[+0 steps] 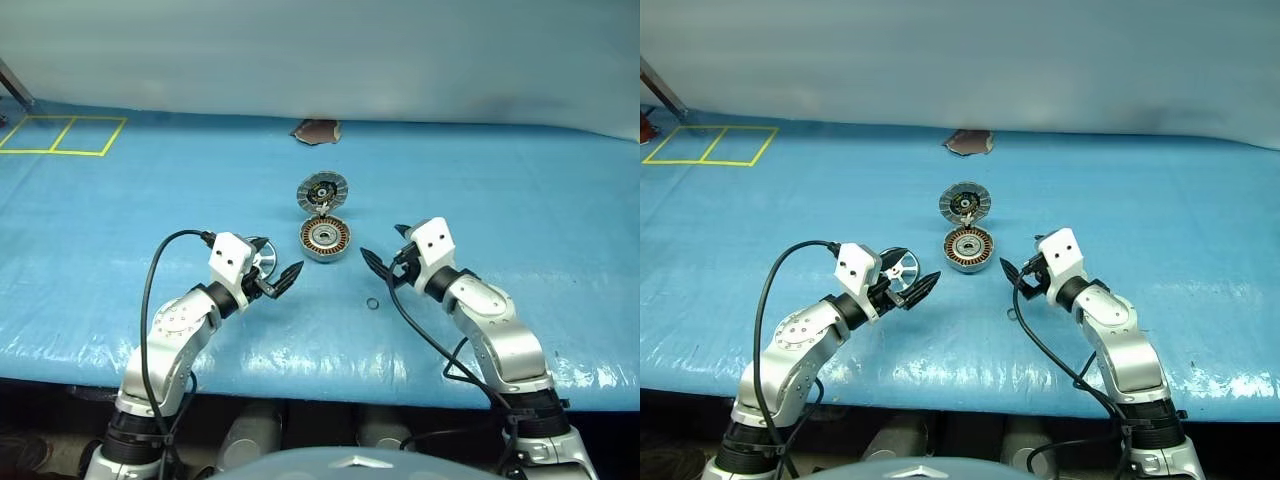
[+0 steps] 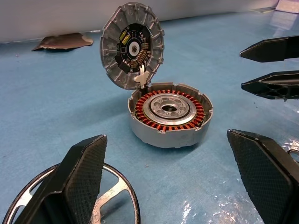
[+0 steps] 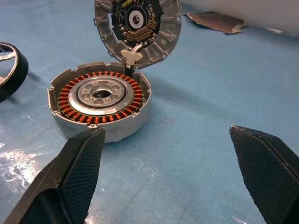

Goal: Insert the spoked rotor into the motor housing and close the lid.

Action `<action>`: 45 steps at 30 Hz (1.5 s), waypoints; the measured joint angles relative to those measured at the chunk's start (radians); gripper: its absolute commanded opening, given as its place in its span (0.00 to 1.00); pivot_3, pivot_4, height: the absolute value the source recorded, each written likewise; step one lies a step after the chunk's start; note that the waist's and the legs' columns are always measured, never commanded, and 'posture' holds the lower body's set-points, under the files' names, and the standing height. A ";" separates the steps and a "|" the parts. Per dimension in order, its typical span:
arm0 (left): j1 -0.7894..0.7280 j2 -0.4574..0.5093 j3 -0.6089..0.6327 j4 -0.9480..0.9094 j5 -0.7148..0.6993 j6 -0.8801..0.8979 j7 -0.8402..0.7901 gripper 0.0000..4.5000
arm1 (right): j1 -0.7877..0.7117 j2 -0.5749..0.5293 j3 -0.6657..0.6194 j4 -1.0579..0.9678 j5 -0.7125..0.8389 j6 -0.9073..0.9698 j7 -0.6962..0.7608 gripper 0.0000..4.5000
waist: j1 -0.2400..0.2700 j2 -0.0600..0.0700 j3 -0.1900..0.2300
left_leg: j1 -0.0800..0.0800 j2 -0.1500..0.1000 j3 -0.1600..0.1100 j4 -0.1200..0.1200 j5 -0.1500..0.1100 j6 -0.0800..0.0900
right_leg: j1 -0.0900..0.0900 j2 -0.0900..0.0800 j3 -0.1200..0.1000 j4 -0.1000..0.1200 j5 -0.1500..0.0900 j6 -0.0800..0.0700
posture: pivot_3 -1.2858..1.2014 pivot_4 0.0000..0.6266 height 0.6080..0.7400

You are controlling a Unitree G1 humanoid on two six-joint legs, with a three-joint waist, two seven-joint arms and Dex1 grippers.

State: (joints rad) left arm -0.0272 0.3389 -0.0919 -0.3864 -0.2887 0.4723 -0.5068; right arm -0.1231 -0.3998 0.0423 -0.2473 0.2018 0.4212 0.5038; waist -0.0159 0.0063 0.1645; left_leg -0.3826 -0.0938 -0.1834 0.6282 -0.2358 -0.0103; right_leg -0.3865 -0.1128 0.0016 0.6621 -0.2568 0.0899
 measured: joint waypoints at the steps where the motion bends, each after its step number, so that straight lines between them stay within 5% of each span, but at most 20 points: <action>1: 0.002 0.011 -0.002 0.000 0.000 0.000 -0.009 1.00 | 0.001 -0.008 0.000 0.000 0.008 0.003 0.014 1.00 | 0.000 0.000 0.000 | 0.000 0.000 0.000 0.000 0.000 0.000 | 0.000 0.000 0.000 0.000 0.000 0.000 | 0.52 0.24 1.00; 11: 0.009 0.059 -0.001 -0.008 -0.009 -0.001 -0.069 1.00 | 0.047 -0.150 0.007 -0.052 0.101 0.077 0.217 1.00 | 0.005 -0.001 0.001 | 0.000 0.000 0.002 0.000 -0.001 0.002 | 0.000 0.000 0.001 -0.001 0.000 0.001 | 0.52 0.24 1.00; 45: 0.002 0.062 0.007 -0.013 -0.035 -0.028 -0.082 1.00 | 0.012 -0.151 0.033 -0.065 0.090 0.083 0.217 1.00 | 0.005 -0.002 0.001 | 0.000 0.001 0.013 0.000 -0.003 0.005 | -0.005 0.000 0.012 -0.002 0.002 0.004 | 0.52 0.24 1.00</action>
State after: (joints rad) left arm -0.0254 0.4009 -0.0847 -0.3992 -0.3238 0.4446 -0.5890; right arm -0.1109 -0.5504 0.0753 -0.3121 0.2916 0.5044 0.7206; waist -0.0108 0.0040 0.1658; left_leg -0.3828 -0.0926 -0.1705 0.6284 -0.2388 -0.0051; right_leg -0.3913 -0.1129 0.0134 0.6605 -0.2544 0.0940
